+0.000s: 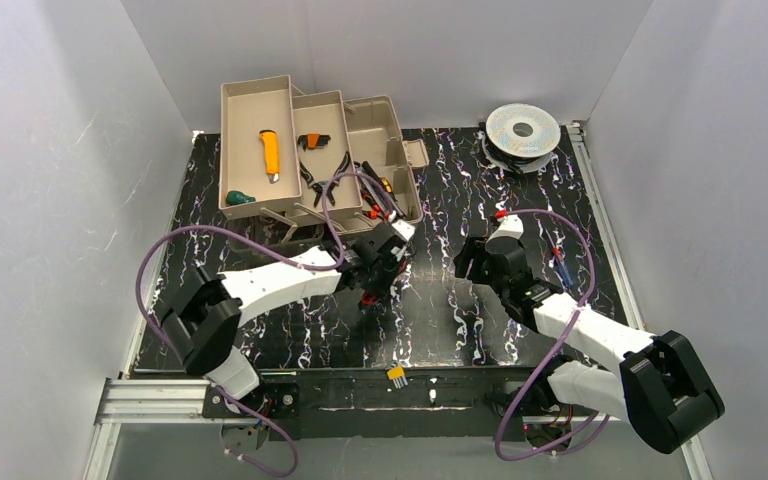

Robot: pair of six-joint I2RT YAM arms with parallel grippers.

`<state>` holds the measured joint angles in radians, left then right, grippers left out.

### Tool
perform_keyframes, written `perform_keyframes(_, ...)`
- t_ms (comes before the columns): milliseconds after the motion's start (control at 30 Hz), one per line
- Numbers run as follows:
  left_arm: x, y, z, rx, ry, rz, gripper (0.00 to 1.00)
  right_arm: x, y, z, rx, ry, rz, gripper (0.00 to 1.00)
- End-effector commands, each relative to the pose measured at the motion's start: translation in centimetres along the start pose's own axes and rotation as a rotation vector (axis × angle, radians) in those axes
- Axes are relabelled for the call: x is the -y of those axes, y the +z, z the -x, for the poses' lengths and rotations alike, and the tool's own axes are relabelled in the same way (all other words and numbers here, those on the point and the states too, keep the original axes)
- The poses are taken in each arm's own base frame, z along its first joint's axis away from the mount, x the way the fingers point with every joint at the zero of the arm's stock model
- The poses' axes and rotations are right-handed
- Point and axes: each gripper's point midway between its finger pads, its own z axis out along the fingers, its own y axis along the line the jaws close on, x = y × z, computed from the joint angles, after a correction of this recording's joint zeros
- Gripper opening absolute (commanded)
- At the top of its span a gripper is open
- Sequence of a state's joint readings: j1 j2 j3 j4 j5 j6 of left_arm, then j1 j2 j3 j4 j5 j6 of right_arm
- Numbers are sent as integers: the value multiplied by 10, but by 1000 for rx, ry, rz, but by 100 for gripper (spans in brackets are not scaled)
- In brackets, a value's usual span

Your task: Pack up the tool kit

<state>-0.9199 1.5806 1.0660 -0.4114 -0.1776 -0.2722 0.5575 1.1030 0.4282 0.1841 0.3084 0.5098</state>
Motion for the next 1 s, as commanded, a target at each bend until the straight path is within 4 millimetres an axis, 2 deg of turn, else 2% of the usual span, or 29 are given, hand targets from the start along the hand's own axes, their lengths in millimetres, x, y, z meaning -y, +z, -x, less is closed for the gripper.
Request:
perform_keyframes(0, -30, -84, 102, 337, -90, 102, 0, -4, 1, 14, 50, 19, 6, 69)
perform_keyframes(133, -70, -131, 161, 481, -193, 204, 0, -5, 1, 13, 45, 20, 11, 69)
perform_keyframes(300, -124, -188, 207, 648, -240, 388, 0, -4, 1, 13, 47, 19, 8, 69)
perform_keyframes(467, -207, -223, 217, 664, -341, 616, 0, -5, 1, 12, 45, 19, 14, 69)
perform_keyframes(567, -252, -237, 210, 660, -405, 714, 0, -4, 0, 11, 44, 18, 10, 69)
perform_keyframes(667, -284, -243, 200, 651, -457, 761, 0, -3, 0, 12, 46, 20, 8, 69)
perform_keyframes(733, -304, -238, 193, 634, -493, 771, 0, -3, 0, 12, 48, 21, 10, 69)
perform_keyframes(867, -340, -216, 180, 577, -541, 806, 0, -4, 1, 11, 44, 21, 12, 68)
perform_keyframes(967, -361, -185, 171, 517, -566, 792, 0, -4, 1, 10, 41, 23, 15, 68)
